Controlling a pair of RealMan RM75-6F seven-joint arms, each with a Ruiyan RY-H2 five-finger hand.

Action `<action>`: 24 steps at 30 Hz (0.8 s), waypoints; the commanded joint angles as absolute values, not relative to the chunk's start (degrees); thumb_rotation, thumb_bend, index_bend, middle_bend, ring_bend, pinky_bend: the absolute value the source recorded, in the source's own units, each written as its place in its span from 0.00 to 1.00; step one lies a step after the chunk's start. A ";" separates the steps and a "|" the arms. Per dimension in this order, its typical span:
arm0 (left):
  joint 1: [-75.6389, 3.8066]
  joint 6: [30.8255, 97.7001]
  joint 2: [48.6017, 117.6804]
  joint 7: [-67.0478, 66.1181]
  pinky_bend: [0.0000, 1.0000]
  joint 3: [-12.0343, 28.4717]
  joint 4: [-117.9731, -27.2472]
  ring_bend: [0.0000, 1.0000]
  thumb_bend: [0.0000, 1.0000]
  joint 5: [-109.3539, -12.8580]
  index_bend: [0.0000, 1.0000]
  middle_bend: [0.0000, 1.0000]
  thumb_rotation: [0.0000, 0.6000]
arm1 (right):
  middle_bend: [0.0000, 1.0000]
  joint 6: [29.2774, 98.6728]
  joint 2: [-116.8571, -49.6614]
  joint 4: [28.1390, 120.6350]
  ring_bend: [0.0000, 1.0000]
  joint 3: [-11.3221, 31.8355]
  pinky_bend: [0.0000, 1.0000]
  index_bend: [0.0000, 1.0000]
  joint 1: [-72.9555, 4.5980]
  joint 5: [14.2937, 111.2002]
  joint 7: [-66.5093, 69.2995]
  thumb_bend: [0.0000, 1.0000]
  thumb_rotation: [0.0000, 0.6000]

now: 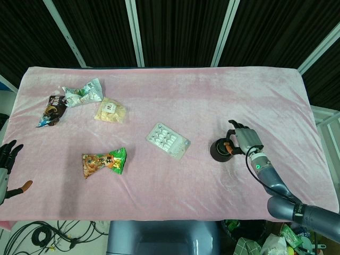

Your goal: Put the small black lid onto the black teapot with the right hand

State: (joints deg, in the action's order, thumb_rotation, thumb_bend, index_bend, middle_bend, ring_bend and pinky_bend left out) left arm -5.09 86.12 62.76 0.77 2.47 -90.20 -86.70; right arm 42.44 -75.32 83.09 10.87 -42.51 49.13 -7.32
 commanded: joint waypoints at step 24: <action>-5.17 85.98 62.79 0.62 0.00 2.58 -90.22 0.00 0.16 -86.46 0.10 0.00 1.00 | 0.07 41.72 -76.71 81.48 0.13 9.89 0.19 0.75 -42.61 49.44 -6.58 0.36 1.00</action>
State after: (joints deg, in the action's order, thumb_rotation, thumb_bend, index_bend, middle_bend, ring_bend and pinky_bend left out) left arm -5.17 85.97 62.80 0.61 2.57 -90.22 -86.47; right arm 41.71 -76.71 81.49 9.89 -42.62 49.45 -6.58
